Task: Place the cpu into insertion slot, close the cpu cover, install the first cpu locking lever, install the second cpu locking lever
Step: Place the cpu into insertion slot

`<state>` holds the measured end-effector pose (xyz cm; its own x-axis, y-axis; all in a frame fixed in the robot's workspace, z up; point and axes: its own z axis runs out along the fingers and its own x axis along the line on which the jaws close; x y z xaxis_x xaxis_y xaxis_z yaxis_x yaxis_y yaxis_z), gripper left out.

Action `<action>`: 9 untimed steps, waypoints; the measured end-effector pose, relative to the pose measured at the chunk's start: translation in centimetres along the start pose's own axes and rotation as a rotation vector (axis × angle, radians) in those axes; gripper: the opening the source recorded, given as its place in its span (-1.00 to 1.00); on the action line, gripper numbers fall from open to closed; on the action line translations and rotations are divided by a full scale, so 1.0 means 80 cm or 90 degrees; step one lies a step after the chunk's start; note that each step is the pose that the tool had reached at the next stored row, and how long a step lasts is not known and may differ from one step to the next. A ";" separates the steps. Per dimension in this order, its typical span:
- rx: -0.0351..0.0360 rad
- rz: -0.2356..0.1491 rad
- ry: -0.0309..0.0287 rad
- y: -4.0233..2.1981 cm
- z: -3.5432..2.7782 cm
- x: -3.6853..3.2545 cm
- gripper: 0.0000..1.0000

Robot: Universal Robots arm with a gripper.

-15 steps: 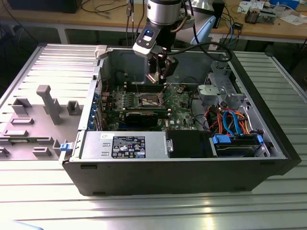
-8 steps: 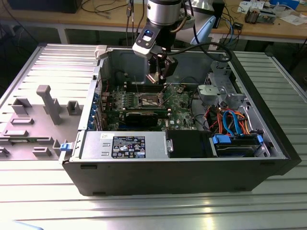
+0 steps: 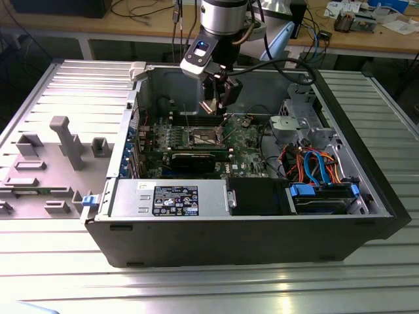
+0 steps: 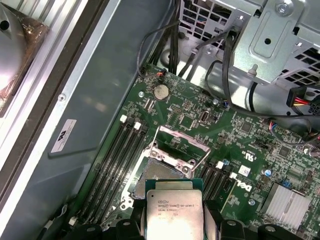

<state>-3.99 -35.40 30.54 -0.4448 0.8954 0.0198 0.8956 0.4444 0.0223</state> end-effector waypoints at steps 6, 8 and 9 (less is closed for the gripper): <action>-0.0003 0.013 -0.0003 0.0000 0.0005 0.0000 0.09; -0.0004 0.018 -0.0004 0.0000 0.0008 0.0000 0.09; -0.0004 0.020 -0.0004 0.0000 0.0008 0.0000 0.09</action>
<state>-3.99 -35.40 30.47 -0.4169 0.9087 0.0199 0.9089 0.4165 0.0223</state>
